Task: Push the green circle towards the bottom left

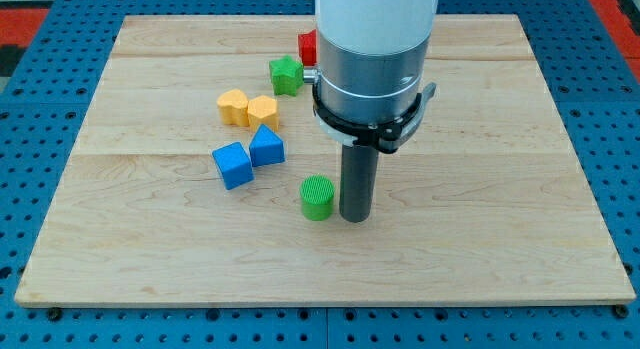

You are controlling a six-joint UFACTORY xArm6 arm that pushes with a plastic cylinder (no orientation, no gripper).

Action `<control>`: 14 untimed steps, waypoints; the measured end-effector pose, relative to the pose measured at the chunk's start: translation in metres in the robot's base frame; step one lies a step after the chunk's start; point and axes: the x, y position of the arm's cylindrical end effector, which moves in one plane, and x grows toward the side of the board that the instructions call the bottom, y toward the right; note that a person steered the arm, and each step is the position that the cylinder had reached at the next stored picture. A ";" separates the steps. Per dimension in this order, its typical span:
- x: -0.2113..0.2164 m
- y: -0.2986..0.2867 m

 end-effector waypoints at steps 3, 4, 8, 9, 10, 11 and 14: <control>-0.001 -0.040; 0.013 -0.061; -0.033 -0.177; -0.040 -0.206; -0.069 -0.207; -0.091 -0.208; -0.110 -0.238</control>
